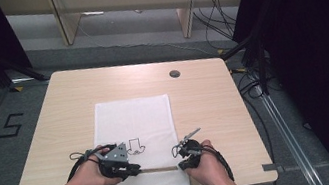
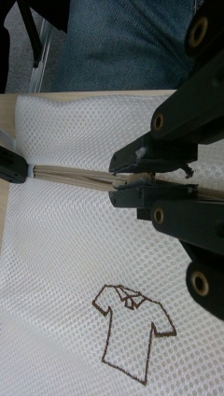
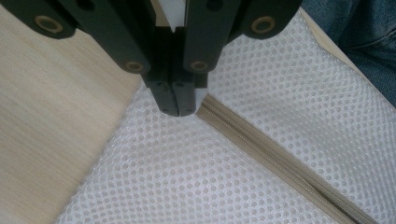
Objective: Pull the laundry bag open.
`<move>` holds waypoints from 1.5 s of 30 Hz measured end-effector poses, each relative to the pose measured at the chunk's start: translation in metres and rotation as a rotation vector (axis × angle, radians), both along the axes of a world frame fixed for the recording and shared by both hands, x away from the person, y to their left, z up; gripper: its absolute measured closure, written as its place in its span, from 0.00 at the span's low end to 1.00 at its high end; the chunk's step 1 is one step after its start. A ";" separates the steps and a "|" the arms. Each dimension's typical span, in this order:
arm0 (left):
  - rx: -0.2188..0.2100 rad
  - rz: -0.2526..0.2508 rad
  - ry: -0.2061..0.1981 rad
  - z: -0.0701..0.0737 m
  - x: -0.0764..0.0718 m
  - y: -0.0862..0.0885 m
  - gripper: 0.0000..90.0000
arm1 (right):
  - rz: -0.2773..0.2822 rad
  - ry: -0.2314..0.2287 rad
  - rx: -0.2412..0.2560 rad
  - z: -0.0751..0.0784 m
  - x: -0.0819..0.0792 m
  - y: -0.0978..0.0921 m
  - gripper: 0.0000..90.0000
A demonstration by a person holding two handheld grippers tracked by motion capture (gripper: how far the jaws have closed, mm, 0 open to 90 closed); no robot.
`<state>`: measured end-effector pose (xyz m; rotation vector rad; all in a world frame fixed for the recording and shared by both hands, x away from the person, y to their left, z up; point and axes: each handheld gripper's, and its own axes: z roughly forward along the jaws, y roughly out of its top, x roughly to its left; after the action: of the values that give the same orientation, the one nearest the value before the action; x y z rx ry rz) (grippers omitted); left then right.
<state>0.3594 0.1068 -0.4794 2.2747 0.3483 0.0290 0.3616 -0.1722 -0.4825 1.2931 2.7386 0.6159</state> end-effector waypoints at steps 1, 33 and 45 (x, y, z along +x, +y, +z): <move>0.001 -0.001 -0.001 0.000 0.000 0.000 0.91 | 0.005 -0.002 0.000 0.000 0.000 0.000 1.00; -0.009 0.017 -0.001 0.002 -0.003 0.014 0.91 | 0.006 0.002 0.003 0.000 0.000 -0.001 1.00; -0.003 0.023 -0.002 0.002 -0.004 0.020 0.91 | 0.003 0.003 0.002 0.000 0.000 0.000 1.00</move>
<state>0.3552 0.1265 -0.4773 2.2677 0.3735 0.0432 0.3620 -0.1724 -0.4825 1.2920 2.7433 0.6181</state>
